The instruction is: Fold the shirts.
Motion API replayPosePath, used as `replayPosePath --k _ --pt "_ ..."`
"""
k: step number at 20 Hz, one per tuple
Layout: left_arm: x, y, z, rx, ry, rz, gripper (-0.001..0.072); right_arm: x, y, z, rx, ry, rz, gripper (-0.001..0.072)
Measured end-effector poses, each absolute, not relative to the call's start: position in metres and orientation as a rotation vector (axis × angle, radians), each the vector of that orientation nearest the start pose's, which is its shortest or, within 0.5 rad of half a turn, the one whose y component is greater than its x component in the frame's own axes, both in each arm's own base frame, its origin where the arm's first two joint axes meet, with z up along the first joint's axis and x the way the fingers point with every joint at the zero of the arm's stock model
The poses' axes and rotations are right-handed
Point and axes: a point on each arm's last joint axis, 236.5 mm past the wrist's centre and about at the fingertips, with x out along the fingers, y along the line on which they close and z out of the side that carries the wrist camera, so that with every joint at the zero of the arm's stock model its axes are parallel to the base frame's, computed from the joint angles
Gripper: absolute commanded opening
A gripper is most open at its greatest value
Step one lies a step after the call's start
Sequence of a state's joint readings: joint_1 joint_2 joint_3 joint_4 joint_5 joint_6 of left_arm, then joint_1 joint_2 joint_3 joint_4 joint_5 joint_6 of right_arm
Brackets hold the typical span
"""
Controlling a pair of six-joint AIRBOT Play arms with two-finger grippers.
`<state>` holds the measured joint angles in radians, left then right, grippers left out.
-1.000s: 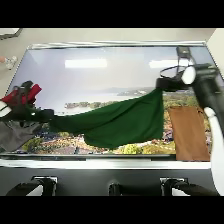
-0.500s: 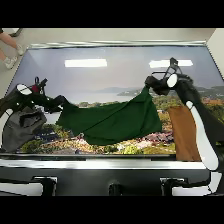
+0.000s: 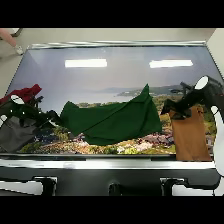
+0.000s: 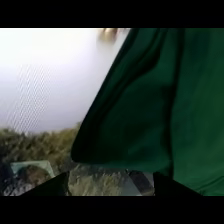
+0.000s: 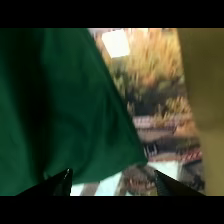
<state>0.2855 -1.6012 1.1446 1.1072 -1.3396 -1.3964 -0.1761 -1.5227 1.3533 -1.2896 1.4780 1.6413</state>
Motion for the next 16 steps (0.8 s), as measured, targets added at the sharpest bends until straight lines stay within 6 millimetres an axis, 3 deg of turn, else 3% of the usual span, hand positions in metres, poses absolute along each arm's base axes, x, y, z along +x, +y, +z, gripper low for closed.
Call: replayPosePath --k 2,3,4,8,10,11,16 --pt "0.339 -0.012 -0.094 -0.624 1.643 -0.175 0.0585 0.344 0.011 -0.025 0.43 1.672 0.036 0.0624" --pt "0.34 -0.012 -0.097 -0.628 1.633 -0.17 0.0511 0.337 0.013 -0.026 0.426 1.693 0.046 0.0628" --pt "0.343 -0.012 -0.099 -0.636 1.615 -0.162 0.0423 0.33 0.015 -0.028 0.422 1.714 0.052 0.0676" --pt "0.36 -0.008 -0.105 -0.65 1.536 -0.133 0.0372 0.3 0.027 -0.04 0.43 1.775 0.091 0.0683" --pt "0.366 -0.005 -0.108 -0.642 1.51 -0.115 0.0093 0.288 0.037 -0.05 0.466 1.783 0.117 0.0688" --pt "0.368 -0.002 -0.11 -0.637 1.498 -0.103 0.003 0.283 0.043 -0.055 0.489 1.783 0.131 0.0688" --pt "0.369 -0.002 -0.109 -0.618 1.489 -0.119 0.003 0.279 0.077 -0.081 0.592 1.73 0.183 0.0687"
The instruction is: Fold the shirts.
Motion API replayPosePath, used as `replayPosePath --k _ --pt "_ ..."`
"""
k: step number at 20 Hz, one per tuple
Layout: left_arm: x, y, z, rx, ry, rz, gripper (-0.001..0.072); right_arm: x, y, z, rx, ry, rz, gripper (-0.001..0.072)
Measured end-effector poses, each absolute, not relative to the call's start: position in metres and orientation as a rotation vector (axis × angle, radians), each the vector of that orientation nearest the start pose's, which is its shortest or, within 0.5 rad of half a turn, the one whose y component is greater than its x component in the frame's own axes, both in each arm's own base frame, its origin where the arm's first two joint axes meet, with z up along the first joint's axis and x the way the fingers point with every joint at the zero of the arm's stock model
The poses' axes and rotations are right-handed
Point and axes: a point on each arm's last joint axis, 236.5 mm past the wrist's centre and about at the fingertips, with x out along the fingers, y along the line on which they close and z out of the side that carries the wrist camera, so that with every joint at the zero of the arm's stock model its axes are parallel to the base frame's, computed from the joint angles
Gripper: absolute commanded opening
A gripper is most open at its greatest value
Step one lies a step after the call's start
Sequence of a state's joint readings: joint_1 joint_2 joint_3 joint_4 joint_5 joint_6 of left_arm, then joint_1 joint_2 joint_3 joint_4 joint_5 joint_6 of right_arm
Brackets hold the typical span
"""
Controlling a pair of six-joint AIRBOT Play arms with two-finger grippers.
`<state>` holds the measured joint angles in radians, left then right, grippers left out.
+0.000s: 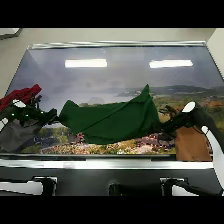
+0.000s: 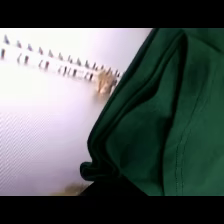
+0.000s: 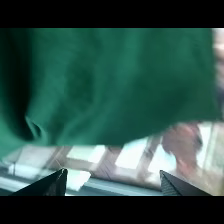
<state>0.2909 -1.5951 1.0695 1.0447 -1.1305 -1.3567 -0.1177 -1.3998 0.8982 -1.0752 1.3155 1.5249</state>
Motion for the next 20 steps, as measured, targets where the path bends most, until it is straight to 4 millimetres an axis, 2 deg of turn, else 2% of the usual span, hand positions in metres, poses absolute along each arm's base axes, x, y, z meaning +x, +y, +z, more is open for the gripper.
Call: replayPosePath --k 1,2,3,4,7,9,10,11,12,13,14,15,16,17,18,19,20 --pt "0.369 -0.002 -0.107 -0.612 1.488 -0.126 0.0029 0.283 0.084 -0.085 0.589 1.702 0.185 0.0653" --pt "0.367 -0.002 -0.105 -0.6 1.489 -0.132 0.0029 0.29 0.09 -0.089 0.588 1.669 0.179 0.0565" --pt "0.364 -0.002 -0.104 -0.591 1.5 -0.139 0.0029 0.298 0.096 -0.093 0.592 1.634 0.159 0.0346" --pt "0.362 -0.001 -0.101 -0.579 1.501 -0.142 0.0029 0.306 0.099 -0.096 0.595 1.597 0.135 0.0031" --pt "0.365 -0.002 -0.082 -0.56 1.463 -0.166 0.0028 0.329 0.107 -0.091 0.612 1.504 0.092 0.0033" --pt "0.376 -0.004 -0.047 -0.525 1.374 -0.195 0.0028 0.351 0.104 -0.063 0.563 1.41 0.11 0.0032" --pt "0.386 -0.001 -0.018 -0.493 1.291 -0.202 0.0028 0.364 0.098 -0.04 0.514 1.341 0.118 0.0032" --pt "0.397 0.0 0.016 -0.462 1.194 -0.206 0.0028 0.381 0.09 -0.005 0.455 1.243 0.125 0.0033" --pt "0.407 0.001 0.063 -0.427 1.068 -0.21 0.0028 0.398 0.081 0.042 0.388 1.119 0.131 0.0033" --pt "0.413 0.003 0.115 -0.385 0.934 -0.205 0.0028 0.412 0.069 0.096 0.323 0.975 0.123 0.0033" --pt "0.414 0.006 0.178 -0.347 0.773 -0.185 0.0028 0.42 0.055 0.159 0.263 0.815 0.105 0.0032" --pt "0.407 0.008 0.236 -0.312 0.629 -0.161 0.0028 0.419 0.041 0.231 0.217 0.633 0.077 0.0032" --pt "0.39 0.01 0.295 -0.284 0.486 -0.132 0.0028 0.406 0.029 0.301 0.189 0.463 0.05 0.0032" --pt "0.369 0.011 0.342 -0.262 0.368 -0.1 0.0028 0.387 0.019 0.358 0.179 0.324 0.025 0.0033" --pt "0.347 0.011 0.382 -0.252 0.264 -0.075 0.0028 0.361 0.01 0.407 0.181 0.203 0.004 0.0033" --pt "0.322 0.008 0.415 -0.244 0.172 -0.059 0.0028 0.339 0.005 0.441 0.187 0.116 -0.008 0.0033" --pt "0.299 0.004 0.439 -0.242 0.104 -0.051 0.0028 0.317 0.0 0.465 0.192 0.052 -0.019 0.0033"
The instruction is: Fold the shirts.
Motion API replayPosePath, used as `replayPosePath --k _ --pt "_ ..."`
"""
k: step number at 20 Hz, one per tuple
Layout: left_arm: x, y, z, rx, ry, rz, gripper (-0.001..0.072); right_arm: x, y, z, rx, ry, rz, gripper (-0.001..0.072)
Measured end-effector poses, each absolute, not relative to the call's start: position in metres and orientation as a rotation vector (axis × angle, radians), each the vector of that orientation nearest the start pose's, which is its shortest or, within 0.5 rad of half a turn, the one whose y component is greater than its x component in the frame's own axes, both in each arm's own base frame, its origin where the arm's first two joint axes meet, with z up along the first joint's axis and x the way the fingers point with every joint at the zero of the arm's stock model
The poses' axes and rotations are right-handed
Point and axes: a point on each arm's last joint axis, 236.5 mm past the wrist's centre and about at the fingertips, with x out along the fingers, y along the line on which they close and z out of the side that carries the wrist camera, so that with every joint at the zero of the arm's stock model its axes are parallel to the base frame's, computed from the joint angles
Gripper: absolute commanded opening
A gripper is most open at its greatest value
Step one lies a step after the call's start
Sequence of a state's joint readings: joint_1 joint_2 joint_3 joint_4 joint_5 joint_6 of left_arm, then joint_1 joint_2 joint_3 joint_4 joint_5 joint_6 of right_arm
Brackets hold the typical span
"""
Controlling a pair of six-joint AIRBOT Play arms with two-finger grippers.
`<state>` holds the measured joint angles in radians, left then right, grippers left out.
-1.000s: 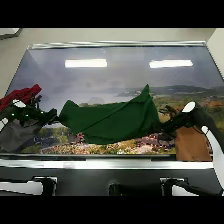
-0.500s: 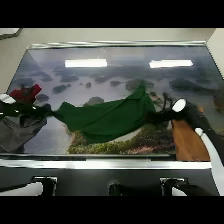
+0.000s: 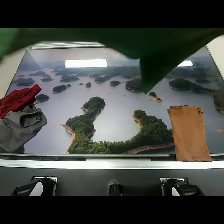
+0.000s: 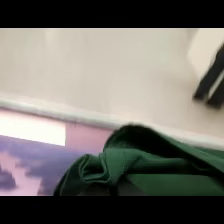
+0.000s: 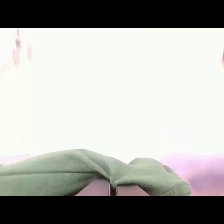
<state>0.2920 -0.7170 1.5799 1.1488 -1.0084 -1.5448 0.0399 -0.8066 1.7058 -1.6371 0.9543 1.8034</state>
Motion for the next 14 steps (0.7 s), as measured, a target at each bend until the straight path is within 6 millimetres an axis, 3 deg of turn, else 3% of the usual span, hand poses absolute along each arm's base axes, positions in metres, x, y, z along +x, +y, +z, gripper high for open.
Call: replayPosePath --k 2,4,6,8,10,14 --pt "0.263 -0.002 0.47 -0.235 0.004 -0.042 0.0028 0.287 -0.007 0.487 0.199 0.003 -0.04 0.0033" --pt "0.237 -0.007 0.485 -0.228 -0.046 -0.038 0.0029 0.269 -0.012 0.49 0.206 0.009 -0.058 0.0033" --pt "0.227 -0.008 0.472 -0.211 0.009 -0.019 0.0029 0.258 -0.015 0.48 0.21 0.058 -0.074 0.0034" --pt "0.223 -0.004 0.438 -0.195 0.156 0.011 0.0028 0.252 -0.018 0.456 0.198 0.164 -0.095 0.0034" --pt "0.214 -0.005 0.416 -0.179 0.249 0.023 0.0028 0.243 -0.02 0.436 0.184 0.25 -0.111 0.0033" --pt "0.189 -0.009 0.412 -0.157 0.262 0.031 0.0028 0.221 -0.026 0.423 0.169 0.313 -0.138 0.0033"
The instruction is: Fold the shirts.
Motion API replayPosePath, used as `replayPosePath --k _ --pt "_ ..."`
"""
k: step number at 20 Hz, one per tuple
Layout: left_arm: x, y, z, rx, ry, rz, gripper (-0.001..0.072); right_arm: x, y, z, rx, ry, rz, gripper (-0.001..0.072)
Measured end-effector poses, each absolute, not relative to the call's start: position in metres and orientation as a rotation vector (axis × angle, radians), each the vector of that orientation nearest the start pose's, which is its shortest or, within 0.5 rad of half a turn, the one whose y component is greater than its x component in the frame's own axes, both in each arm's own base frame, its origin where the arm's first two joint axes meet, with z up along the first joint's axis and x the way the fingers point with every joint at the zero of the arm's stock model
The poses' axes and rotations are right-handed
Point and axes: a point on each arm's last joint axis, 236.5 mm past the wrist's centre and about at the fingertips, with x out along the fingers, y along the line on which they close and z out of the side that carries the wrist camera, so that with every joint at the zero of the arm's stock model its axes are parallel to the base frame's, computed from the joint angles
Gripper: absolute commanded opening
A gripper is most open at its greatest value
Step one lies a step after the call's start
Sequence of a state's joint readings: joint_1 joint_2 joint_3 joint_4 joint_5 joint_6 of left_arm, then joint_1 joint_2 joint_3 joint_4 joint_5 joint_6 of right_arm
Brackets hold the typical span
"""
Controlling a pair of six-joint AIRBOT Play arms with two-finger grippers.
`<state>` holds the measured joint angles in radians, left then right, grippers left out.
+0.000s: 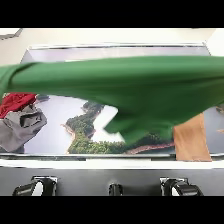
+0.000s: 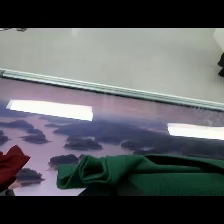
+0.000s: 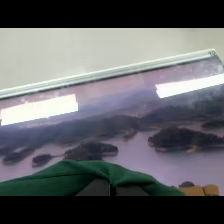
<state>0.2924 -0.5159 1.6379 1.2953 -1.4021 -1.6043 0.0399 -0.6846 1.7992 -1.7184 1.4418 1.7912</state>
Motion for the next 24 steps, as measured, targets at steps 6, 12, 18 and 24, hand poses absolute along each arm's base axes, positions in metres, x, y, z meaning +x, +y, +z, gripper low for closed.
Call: replayPosePath --k 6,12,18,24 --pt "0.16 -0.016 0.388 -0.143 0.356 0.038 0.0028 0.197 -0.03 0.397 0.156 0.43 -0.164 0.0034" --pt "0.183 -0.01 0.274 -0.188 0.761 0.015 0.0028 0.244 -0.025 0.309 0.074 0.814 -0.167 0.0035" --pt "0.241 -0.007 0.082 -0.333 1.247 -0.079 0.0029 0.393 0.009 0.145 0.066 1.152 -0.056 0.0036" --pt "0.329 -0.014 -0.022 -0.535 1.398 -0.176 0.003 0.49 0.065 0.04 0.369 1.149 0.031 0.0036"
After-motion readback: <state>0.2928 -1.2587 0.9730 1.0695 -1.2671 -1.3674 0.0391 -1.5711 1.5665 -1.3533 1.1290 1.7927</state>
